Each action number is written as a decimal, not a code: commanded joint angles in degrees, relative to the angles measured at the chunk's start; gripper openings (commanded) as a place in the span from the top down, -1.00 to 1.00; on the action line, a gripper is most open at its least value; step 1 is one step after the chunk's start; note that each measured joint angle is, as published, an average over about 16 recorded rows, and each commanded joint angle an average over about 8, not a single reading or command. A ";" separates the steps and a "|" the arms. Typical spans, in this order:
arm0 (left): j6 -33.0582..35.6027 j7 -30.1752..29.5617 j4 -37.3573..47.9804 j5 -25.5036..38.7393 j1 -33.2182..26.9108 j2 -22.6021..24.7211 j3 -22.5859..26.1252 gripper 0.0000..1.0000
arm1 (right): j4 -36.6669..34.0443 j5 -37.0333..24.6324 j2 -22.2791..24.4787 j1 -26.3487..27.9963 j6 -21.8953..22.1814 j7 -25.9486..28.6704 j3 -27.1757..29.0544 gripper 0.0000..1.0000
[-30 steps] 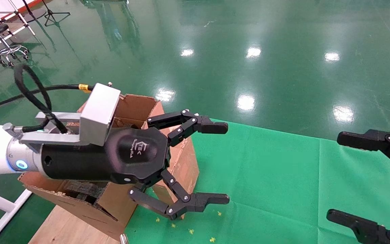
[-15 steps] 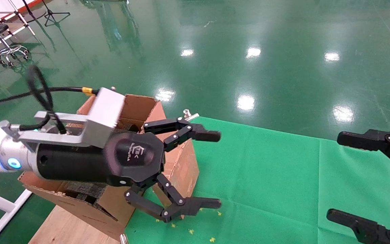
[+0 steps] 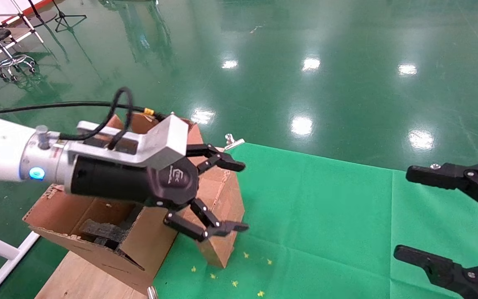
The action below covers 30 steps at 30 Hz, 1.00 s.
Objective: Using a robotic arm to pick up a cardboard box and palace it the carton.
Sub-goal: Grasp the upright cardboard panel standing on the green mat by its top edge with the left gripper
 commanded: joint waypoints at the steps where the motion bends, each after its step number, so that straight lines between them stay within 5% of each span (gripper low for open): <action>1: -0.19 -0.55 -0.28 2.60 -1.59 0.12 0.80 -1.00 | 0.00 0.00 0.00 0.00 0.00 0.00 0.00 1.00; 9: -2.55 -23.34 1.31 20.18 -7.70 3.03 6.97 -1.00 | -0.01 0.00 0.00 0.00 0.00 0.00 -0.01 1.00; 15: -3.09 -36.26 2.36 26.43 -9.65 6.16 9.14 -1.00 | -0.01 0.01 0.00 0.01 0.00 -0.01 -0.01 1.00; 22: -4.32 -43.78 1.52 30.59 -8.75 8.38 10.86 -1.00 | -0.01 0.01 0.01 0.01 0.01 -0.01 -0.02 1.00; 30: -5.55 -45.81 0.40 32.71 -6.97 9.54 12.02 -1.00 | -0.01 0.02 0.01 0.01 0.01 -0.01 -0.02 1.00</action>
